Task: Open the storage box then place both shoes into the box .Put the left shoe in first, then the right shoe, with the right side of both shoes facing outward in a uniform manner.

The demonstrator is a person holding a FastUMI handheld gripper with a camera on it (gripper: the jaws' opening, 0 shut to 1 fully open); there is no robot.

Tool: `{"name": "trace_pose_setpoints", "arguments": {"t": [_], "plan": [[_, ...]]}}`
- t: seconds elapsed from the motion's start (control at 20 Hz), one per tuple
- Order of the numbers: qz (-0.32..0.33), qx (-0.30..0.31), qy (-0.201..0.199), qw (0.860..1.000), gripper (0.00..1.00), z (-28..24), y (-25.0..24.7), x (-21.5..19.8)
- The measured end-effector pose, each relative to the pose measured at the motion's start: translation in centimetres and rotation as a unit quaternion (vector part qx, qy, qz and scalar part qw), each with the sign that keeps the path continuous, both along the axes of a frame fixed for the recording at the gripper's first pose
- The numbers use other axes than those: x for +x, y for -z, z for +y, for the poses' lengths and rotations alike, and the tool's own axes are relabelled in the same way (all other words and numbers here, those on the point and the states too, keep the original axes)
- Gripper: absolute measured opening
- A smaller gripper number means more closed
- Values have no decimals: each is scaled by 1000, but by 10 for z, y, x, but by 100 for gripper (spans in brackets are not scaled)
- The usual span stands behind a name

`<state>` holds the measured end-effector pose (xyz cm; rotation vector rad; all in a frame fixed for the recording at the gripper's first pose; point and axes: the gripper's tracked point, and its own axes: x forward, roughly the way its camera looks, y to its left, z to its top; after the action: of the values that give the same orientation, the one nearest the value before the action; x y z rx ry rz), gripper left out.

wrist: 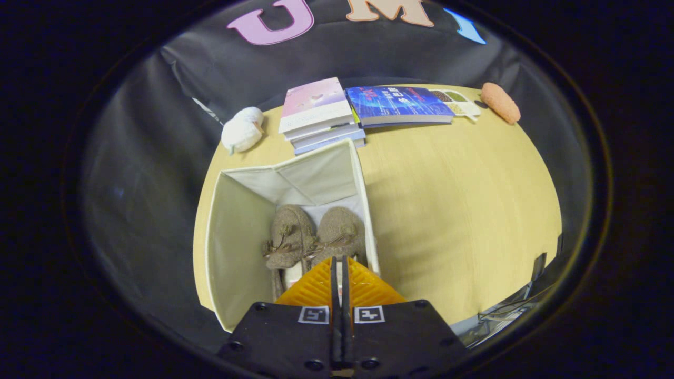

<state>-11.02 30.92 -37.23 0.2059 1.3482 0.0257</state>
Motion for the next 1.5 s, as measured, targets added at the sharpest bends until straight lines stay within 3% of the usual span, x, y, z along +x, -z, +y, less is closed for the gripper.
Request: {"name": "trace_pose_setpoints", "arguments": {"t": [0.4, 0.7, 0.95, 1.2, 1.5], "plan": [[-22, 17, -11, 1000, 4, 2, -5, 11], [-136, 25, -15, 990, 4, -13, -46, 54], [-261, 7, -19, 965, 4, -34, -112, 99], [-374, -32, -36, 926, 4, -65, -180, 130], [-460, -64, -45, 885, 4, -100, -247, 148]]}}
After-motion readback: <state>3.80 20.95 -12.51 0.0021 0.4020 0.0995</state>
